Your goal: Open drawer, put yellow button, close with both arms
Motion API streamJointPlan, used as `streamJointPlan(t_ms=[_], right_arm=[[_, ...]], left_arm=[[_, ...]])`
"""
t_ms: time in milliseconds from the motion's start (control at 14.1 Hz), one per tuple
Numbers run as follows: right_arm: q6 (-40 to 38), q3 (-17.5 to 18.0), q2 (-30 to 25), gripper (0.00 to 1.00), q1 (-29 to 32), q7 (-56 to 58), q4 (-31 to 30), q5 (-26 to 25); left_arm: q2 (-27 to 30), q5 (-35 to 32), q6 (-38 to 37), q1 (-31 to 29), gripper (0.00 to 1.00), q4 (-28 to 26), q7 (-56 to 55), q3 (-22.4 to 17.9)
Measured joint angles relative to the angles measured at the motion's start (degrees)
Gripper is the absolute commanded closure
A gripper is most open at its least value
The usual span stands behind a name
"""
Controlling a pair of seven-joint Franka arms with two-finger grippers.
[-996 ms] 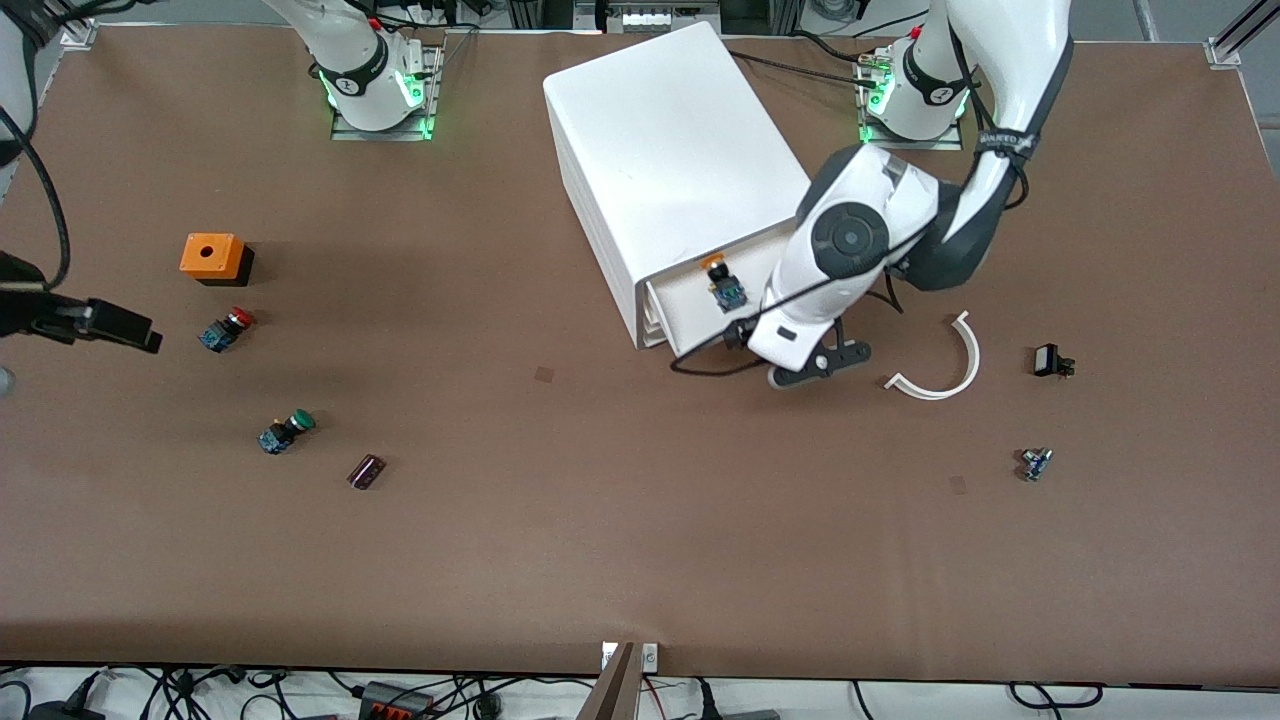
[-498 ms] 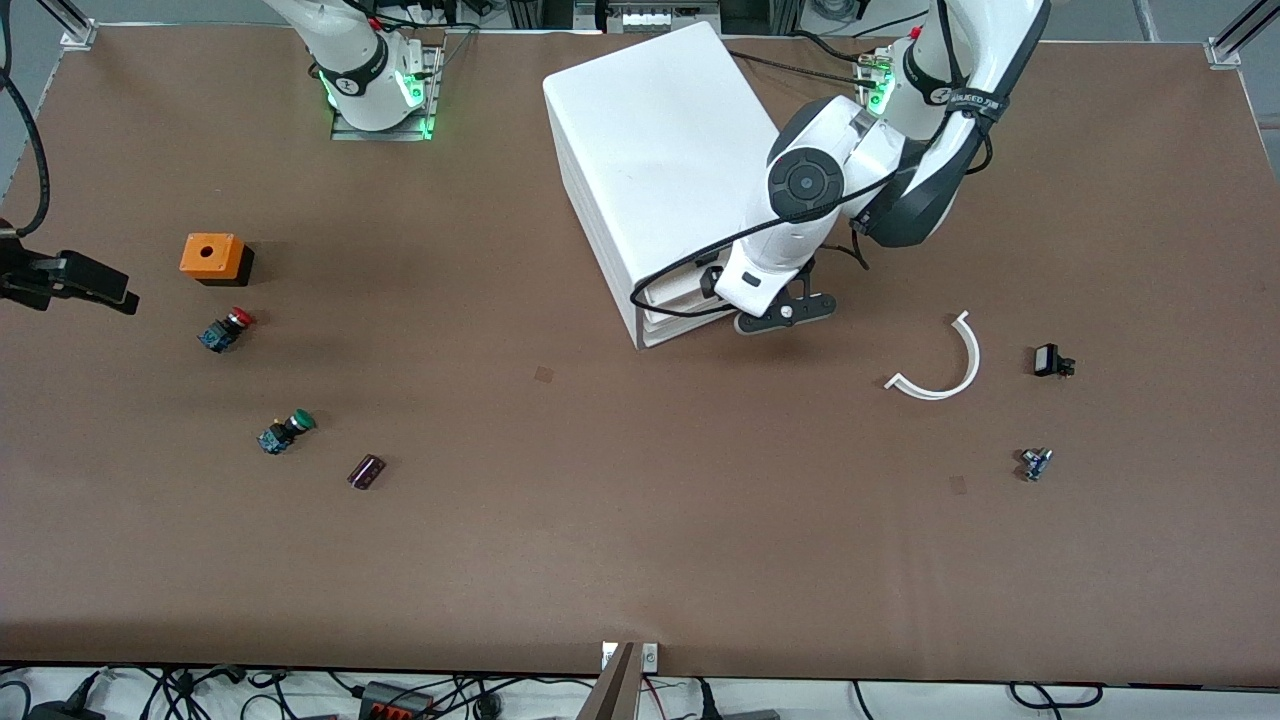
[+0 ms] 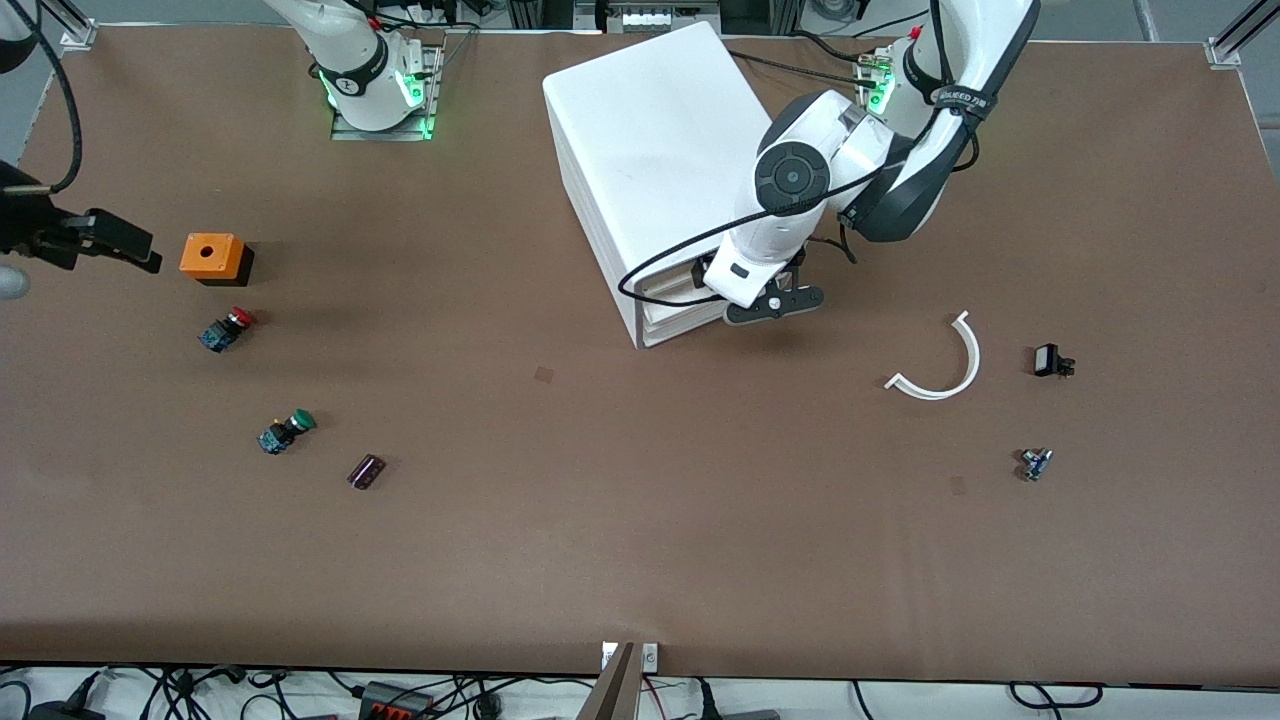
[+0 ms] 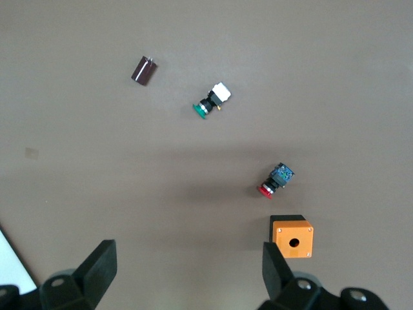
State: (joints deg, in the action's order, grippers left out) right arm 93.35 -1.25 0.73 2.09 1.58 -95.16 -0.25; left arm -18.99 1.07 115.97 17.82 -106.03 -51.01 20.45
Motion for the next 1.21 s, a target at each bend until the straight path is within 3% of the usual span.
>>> streamJointPlan(t_ms=[213, 498, 711, 1209], right_arm=[[1.85, 0.0, -3.19, 0.0, 0.0, 0.23, -4.86, -0.04], [2.43, 0.09, -3.39, 0.0, 0.02, 0.38, -5.2, -0.05], [2.8, 0.09, -3.42, 0.0, 0.05, 0.37, -5.16, -0.04], [2.79, 0.23, -3.42, 0.0, 0.04, 0.37, -5.16, -0.04]], left_arm=[[0.03, 0.0, -0.04, -0.13, 0.0, 0.08, 0.27, 0.02], [0.82, -2.66, -2.61, -4.79, 0.0, 4.1, 6.52, -0.17], [1.5, -7.72, -7.84, -12.06, 0.0, 8.79, 16.94, -0.28], [2.41, -8.63, -17.7, -25.52, 0.0, 18.83, 48.53, -1.95]])
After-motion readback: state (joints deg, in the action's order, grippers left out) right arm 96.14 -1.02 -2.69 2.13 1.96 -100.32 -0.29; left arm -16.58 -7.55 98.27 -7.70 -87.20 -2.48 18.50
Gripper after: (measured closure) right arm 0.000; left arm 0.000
